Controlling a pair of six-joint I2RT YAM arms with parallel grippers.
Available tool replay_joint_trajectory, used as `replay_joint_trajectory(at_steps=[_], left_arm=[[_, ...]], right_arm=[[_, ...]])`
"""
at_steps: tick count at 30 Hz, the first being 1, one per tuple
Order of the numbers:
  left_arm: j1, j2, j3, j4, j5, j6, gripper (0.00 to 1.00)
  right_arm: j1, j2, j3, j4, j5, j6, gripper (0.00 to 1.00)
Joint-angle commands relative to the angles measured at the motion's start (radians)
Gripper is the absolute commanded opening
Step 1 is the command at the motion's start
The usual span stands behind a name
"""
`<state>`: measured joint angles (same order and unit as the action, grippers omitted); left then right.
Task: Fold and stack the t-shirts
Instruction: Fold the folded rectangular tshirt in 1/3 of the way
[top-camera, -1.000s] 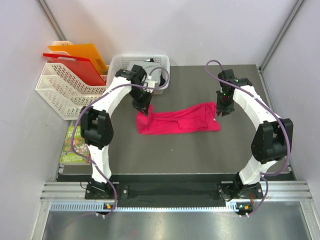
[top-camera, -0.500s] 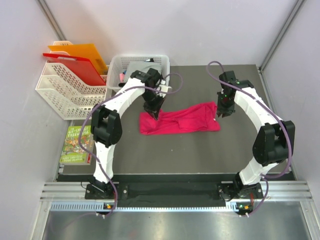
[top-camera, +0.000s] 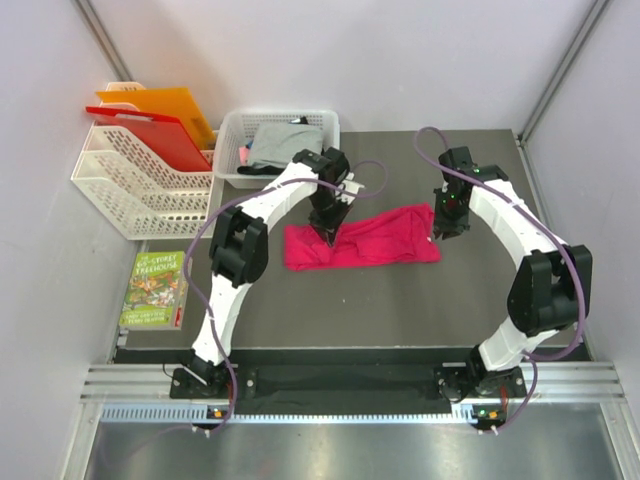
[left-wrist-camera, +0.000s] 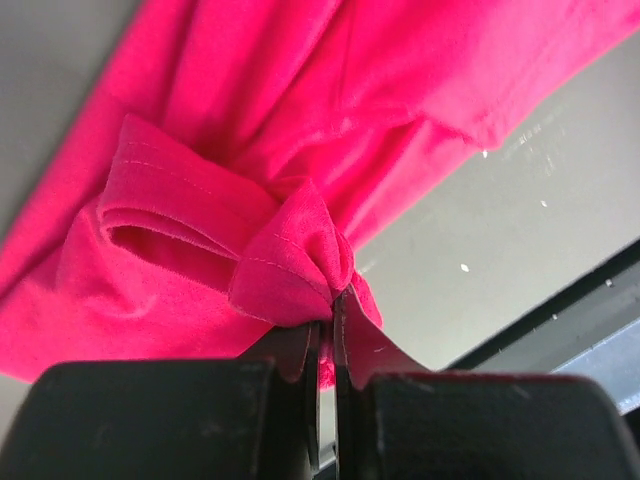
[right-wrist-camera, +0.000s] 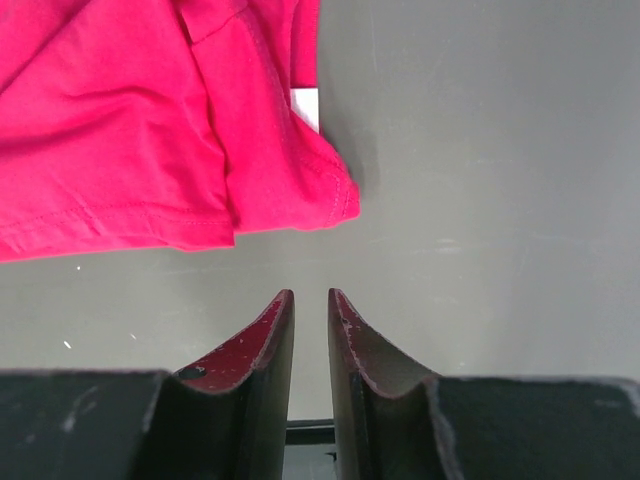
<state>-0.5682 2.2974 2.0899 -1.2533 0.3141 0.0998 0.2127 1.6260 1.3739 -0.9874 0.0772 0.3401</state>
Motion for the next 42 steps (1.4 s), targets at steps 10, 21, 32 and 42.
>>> replay_joint_trajectory(at_steps=[10, 21, 32, 42], left_arm=[[-0.033, 0.054, 0.12, 0.04, -0.062, -0.049, 0.99], [0.16, -0.199, -0.042, 0.078, 0.026, -0.028, 0.99], [0.265, -0.352, -0.449, 0.242, 0.174, -0.018, 0.99], [0.232, -0.274, -0.482, 0.334, 0.146, -0.068, 0.99]], right_arm=[[-0.006, -0.08, -0.032, 0.018, -0.031, 0.002, 0.21], [-0.004, -0.069, -0.006, 0.009, -0.024, -0.001, 0.21], [0.223, 0.099, 0.226, -0.001, -0.174, 0.068, 0.23], [0.355, 0.408, 0.525, 0.139, -0.499, 0.235, 0.23]])
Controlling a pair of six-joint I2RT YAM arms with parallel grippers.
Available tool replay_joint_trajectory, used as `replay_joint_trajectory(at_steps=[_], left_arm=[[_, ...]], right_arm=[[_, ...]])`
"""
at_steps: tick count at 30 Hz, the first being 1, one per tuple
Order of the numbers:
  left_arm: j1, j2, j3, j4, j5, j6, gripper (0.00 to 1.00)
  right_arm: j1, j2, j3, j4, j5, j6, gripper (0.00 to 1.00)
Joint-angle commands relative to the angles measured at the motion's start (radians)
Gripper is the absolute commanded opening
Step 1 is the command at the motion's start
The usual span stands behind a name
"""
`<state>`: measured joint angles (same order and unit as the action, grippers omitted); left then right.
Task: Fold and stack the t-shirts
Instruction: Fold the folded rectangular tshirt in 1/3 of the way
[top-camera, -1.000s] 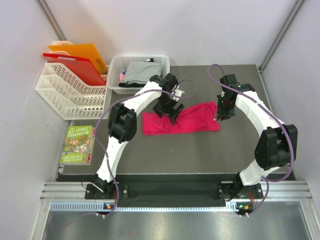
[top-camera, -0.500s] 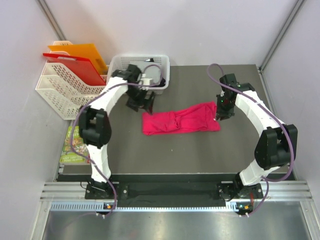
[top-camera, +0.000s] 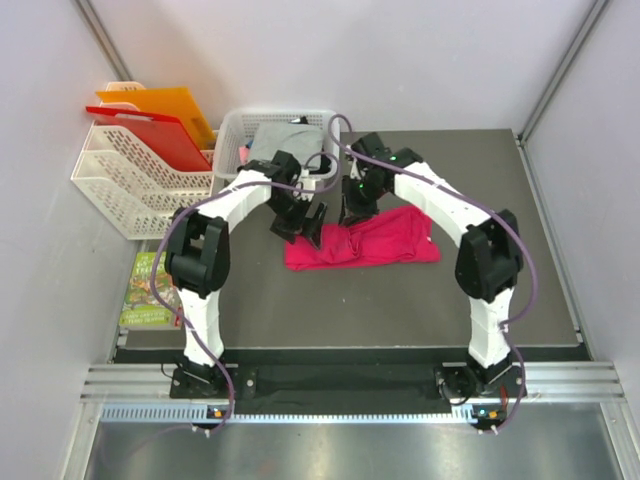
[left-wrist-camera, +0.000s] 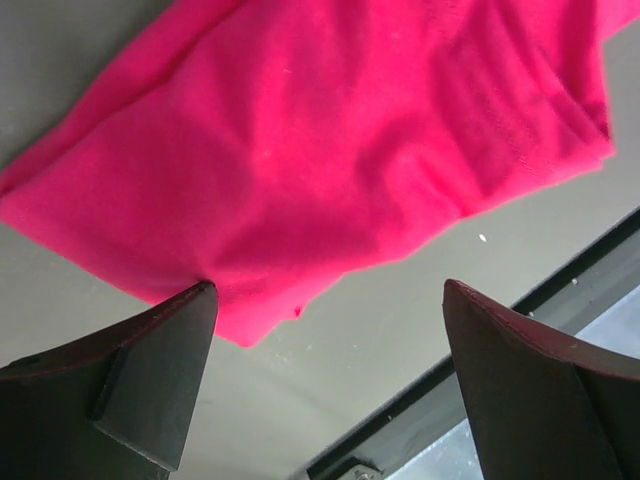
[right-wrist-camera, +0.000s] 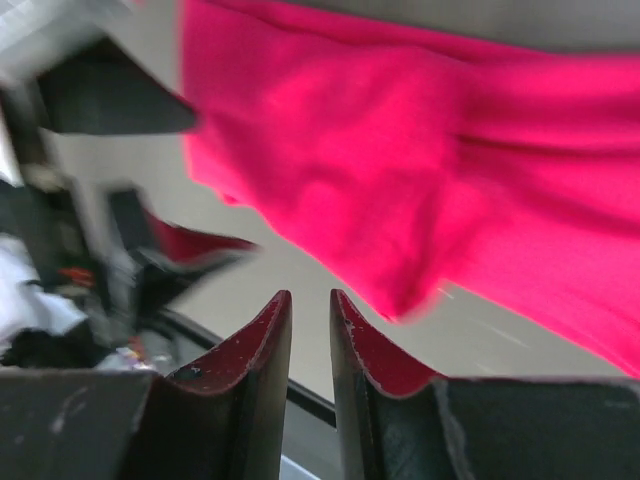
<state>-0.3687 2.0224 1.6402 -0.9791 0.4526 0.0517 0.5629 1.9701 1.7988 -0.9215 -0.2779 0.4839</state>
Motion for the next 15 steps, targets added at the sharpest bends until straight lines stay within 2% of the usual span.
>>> replay_joint_trajectory(at_steps=[1, 7, 15], left_arm=[[0.042, -0.017, -0.072, 0.068, 0.006, -0.012, 0.99], [0.08, -0.065, -0.174, 0.105, -0.029, 0.014, 0.99], [0.086, -0.08, -0.174, 0.12, -0.052, 0.013, 0.99]], right_arm=[[0.005, 0.09, 0.105, 0.081, -0.161, 0.097, 0.23], [0.002, 0.147, 0.002, 0.142, -0.204, 0.125, 0.22], [-0.001, 0.174, -0.127, 0.162, -0.192, 0.105, 0.21]])
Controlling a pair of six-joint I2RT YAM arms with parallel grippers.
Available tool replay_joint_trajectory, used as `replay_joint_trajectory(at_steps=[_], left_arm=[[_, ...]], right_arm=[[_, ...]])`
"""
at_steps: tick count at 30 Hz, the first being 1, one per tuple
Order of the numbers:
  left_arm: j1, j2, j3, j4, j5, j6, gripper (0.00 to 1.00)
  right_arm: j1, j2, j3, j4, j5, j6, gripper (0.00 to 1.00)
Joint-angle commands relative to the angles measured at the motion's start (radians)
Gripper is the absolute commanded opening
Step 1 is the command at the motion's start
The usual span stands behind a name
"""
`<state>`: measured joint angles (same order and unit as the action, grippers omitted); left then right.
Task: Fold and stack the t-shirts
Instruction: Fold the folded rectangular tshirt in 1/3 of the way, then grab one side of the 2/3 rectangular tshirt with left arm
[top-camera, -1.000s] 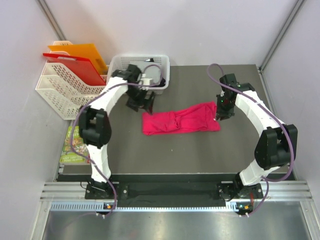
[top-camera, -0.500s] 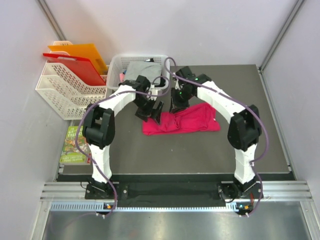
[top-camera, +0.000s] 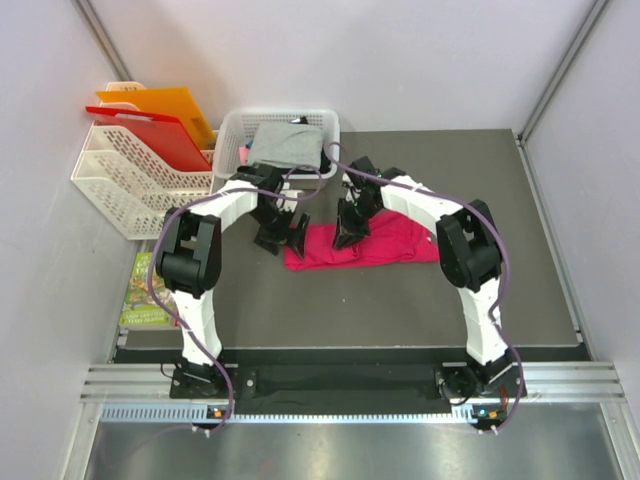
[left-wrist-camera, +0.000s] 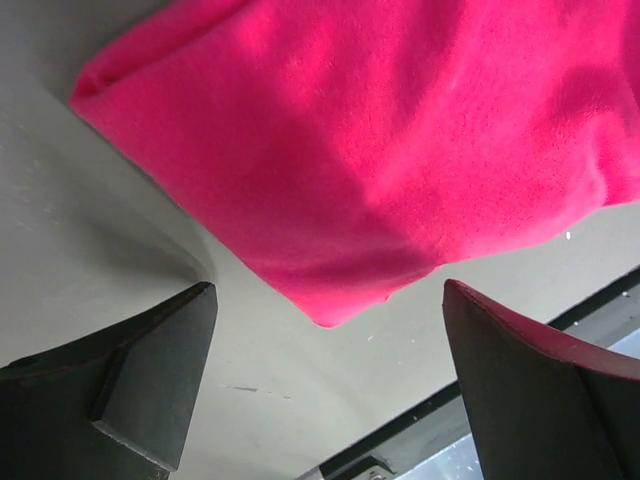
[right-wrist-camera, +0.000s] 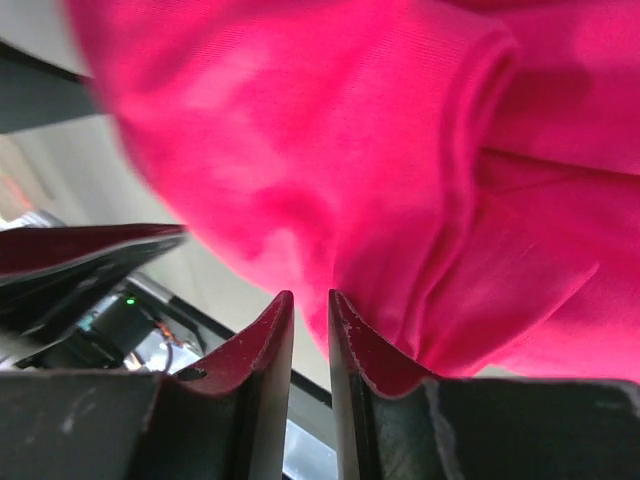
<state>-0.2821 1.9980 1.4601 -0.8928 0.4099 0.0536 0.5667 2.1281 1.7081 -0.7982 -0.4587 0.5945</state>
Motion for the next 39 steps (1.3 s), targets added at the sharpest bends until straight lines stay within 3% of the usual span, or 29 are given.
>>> replay_joint_trajectory(at_steps=[1, 12, 23, 24, 27, 28, 29, 35, 39], left_arm=[[0.0, -0.056, 0.012, 0.029, -0.008, 0.011, 0.99], [-0.003, 0.045, 0.115, 0.012, 0.061, -0.032, 0.99], [-0.031, 0.084, 0.075, 0.025, 0.107, -0.046, 0.99], [-0.031, 0.087, 0.075, 0.029, 0.115, -0.046, 0.95], [-0.031, 0.085, 0.082, 0.04, 0.141, -0.05, 0.43], [-0.029, 0.084, 0.083, 0.04, 0.141, -0.049, 0.16], [-0.029, 0.082, 0.086, 0.035, 0.132, -0.051, 0.0], [0.004, 0.047, 0.094, -0.034, 0.099, -0.012, 0.0], [0.076, -0.033, 0.056, -0.153, 0.046, 0.098, 0.0]], right_arm=[[-0.005, 0.03, -0.053, 0.036, -0.008, -0.009, 0.2], [-0.008, 0.095, -0.127, 0.045, 0.117, -0.093, 0.17], [-0.037, -0.011, 0.041, -0.029, 0.094, -0.101, 0.2], [-0.04, -0.025, 0.048, -0.033, 0.092, -0.101, 0.2], [-0.057, -0.085, 0.07, -0.055, 0.094, -0.09, 0.21], [-0.07, -0.117, 0.074, -0.059, 0.097, -0.09, 0.21], [-0.074, -0.132, 0.076, -0.073, 0.1, -0.09, 0.21], [-0.14, -0.244, 0.061, -0.119, 0.133, -0.107, 0.22], [-0.197, -0.299, 0.027, -0.144, 0.156, -0.124, 0.22]])
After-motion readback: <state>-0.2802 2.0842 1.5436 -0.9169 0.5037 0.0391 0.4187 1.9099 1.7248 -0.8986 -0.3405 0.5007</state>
